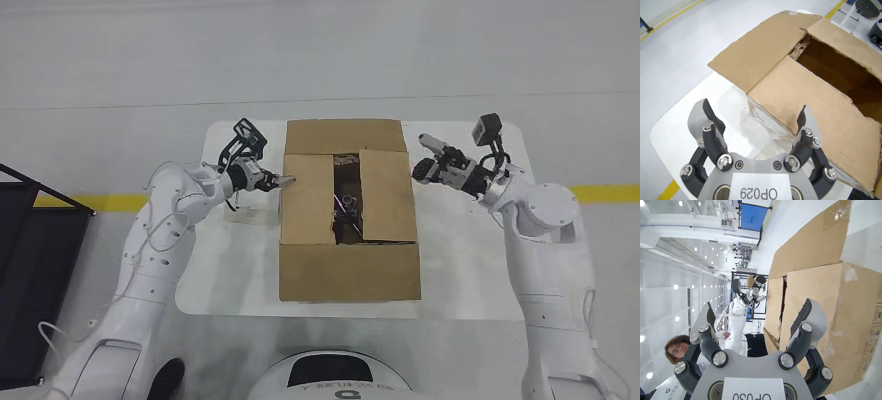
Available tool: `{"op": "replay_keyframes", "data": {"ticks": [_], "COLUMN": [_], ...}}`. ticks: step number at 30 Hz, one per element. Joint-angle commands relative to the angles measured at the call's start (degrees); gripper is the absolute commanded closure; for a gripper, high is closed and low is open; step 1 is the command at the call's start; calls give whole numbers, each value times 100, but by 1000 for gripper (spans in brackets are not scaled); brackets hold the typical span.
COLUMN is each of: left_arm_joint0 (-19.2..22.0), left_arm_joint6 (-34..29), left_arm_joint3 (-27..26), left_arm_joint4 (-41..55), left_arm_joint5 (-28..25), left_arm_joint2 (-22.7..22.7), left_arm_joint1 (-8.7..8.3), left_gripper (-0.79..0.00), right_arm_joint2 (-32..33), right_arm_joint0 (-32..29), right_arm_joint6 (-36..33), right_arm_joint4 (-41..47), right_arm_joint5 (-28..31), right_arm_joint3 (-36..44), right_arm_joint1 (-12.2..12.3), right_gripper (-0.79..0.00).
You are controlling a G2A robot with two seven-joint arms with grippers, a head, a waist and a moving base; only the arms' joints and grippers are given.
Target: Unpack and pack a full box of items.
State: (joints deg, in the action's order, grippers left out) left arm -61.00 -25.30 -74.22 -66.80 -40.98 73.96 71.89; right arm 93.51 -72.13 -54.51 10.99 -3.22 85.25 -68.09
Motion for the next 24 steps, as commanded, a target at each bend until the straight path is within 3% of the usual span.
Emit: {"op": "replay_keyframes", "data": {"ticks": [1, 5, 11, 15, 24], "left_arm_joint0": [4, 10, 7, 7, 7], "left_arm_joint6": [1, -18, -7, -7, -7], "left_arm_joint3": [9, -9, -14, -14, -14], "left_arm_joint4": [-19, -111, -116, -116, -116], "left_arm_joint5": [-12, -8, 0, 0, 0], "left_arm_joint2": [-19, -76, -83, -83, -83], "left_arm_joint1": [-10, -32, -34, -34, -34], "left_gripper": [-785, -785, -785, -785, -785], "right_arm_joint2": [80, -124, -682, -1076, -1582], "right_arm_joint0": [80, 432, 1083, 1491, 2300], "right_arm_joint6": [693, 1876, 2565, 2496, 1243], "right_arm_joint4": [92, -533, -656, -407, 966], "right_arm_joint5": [32, -156, 60, 418, 1274], "right_arm_joint3": [-299, -832, -1893, -2593, -4062], "right_arm_joint1": [-7, -32, -146, -254, -505], "right_gripper": [-785, -785, -785, -785, -785]}}
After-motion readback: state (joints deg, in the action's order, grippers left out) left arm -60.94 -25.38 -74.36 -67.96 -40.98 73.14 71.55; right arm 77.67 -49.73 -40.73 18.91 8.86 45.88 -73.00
